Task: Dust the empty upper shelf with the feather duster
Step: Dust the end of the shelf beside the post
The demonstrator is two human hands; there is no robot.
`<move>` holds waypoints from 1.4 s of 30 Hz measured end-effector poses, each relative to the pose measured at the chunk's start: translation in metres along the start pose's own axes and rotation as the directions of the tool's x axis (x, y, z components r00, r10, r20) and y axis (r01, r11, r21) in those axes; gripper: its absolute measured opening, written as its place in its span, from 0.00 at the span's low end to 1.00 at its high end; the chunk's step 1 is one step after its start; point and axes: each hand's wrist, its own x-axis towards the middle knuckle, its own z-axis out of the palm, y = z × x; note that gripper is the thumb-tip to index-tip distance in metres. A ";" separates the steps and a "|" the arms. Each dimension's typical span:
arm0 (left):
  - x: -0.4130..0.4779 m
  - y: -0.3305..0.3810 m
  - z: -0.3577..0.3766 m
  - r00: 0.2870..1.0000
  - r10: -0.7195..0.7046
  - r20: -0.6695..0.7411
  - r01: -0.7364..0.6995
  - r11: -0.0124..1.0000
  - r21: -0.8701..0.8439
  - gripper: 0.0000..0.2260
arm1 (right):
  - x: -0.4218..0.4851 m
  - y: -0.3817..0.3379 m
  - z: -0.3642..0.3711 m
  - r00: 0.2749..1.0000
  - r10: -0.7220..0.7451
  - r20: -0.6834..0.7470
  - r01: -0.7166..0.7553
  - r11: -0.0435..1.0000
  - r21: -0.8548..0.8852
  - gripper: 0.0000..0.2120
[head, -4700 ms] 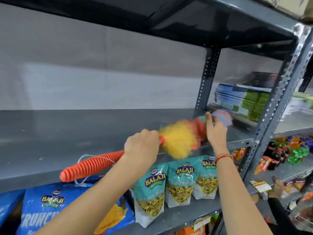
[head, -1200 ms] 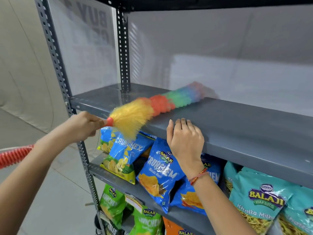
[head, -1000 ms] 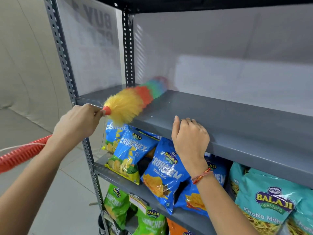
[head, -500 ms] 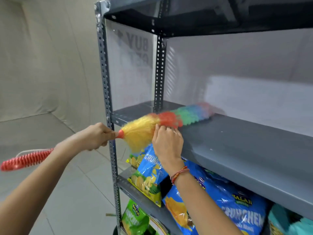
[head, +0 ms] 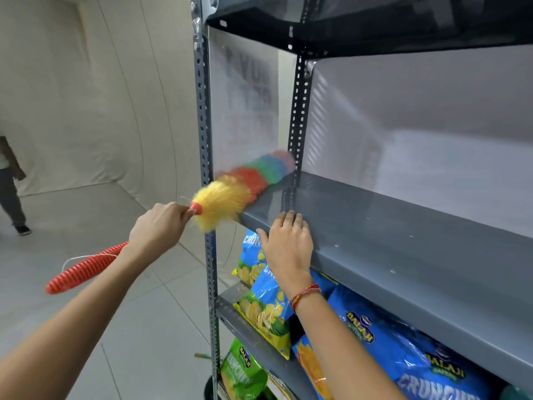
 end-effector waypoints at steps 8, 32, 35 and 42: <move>0.010 0.011 0.005 0.999 -0.033 -0.032 0.035 0.998 0.057 0.18 | -0.002 0.001 -0.002 1.000 0.009 0.001 -0.009 1.000 -0.010 0.32; 0.004 0.029 -0.014 0.994 -0.109 0.022 0.105 0.985 0.134 0.11 | -0.011 0.003 -0.009 1.000 -0.006 -0.016 0.005 0.998 -0.065 0.32; 0.003 0.040 -0.008 0.991 -0.071 0.117 0.067 0.997 0.040 0.14 | -0.010 0.003 -0.008 1.000 0.002 -0.002 -0.002 0.999 -0.054 0.31; 0.019 0.046 -0.021 0.999 -0.032 0.044 0.026 0.991 0.133 0.13 | -0.012 0.004 -0.010 1.000 -0.005 -0.006 0.005 0.997 -0.072 0.32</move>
